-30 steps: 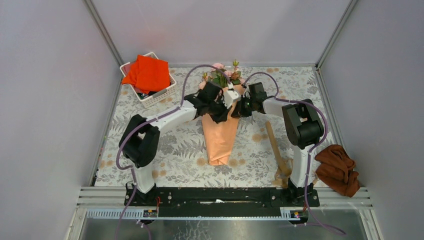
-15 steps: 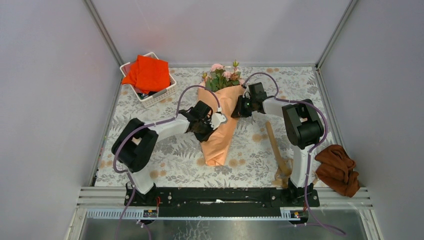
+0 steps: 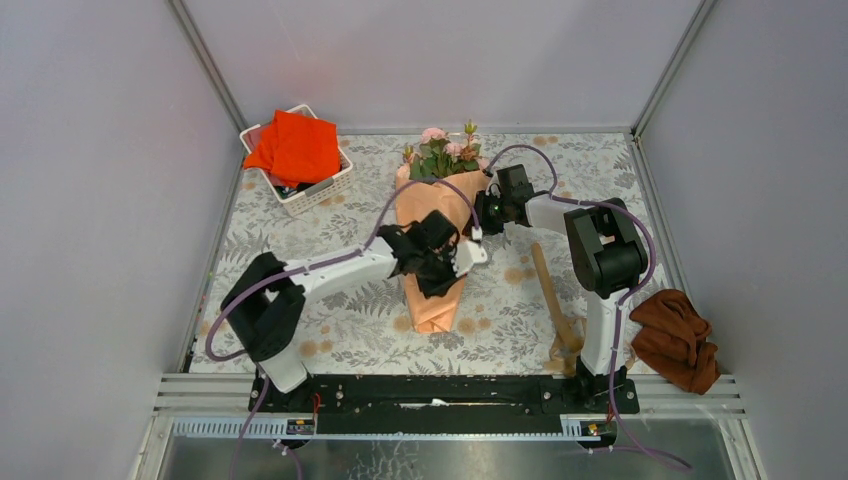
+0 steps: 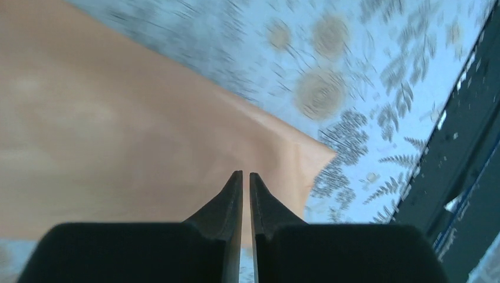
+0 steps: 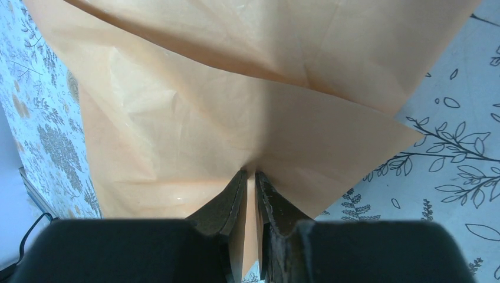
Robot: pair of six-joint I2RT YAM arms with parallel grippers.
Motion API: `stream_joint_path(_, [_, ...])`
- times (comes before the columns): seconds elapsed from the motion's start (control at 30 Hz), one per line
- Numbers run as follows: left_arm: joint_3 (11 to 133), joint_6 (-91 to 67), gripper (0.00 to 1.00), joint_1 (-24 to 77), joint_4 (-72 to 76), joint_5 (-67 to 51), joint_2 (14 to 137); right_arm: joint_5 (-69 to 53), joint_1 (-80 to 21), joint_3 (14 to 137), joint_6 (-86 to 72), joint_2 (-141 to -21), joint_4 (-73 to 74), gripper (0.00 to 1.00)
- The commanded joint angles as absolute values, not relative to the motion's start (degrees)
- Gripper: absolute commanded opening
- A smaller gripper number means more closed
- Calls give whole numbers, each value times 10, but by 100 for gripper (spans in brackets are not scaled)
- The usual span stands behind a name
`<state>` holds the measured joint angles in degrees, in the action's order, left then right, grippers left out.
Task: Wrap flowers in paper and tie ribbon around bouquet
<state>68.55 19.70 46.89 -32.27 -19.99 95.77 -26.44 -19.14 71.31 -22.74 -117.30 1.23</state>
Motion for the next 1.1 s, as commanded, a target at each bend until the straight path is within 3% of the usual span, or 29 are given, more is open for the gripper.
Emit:
stream_joint_path(0.0, [625,218,14,531,-341,-187,999,-243,-193,722,-211,-1173,44,18])
stream_joint_path(0.23, [611,270,14,622,-390,-218,972,-242,-193,722,-210,-1169,48,18])
stream_joint_path(0.5, [768,346,17,532,-539,-329,955,-244,-195,729,-204,-1169,62,19])
stream_joint_path(0.57, [761,328,17,497,-491,-327,955,-244,-196,729,-202,-1168,64,19])
stream_joint_path(0.73, [662,257,15,493,-267,-134,995,-243,-197,732,-201,-1169,67,19])
stream_joint_path(0.97, [606,281,17,527,-208,-120,1036,-232,-197,751,-184,-1146,101,21])
stream_joint_path(1.07, [586,282,18,533,-209,-132,1039,-171,-195,782,-155,-1117,173,25])
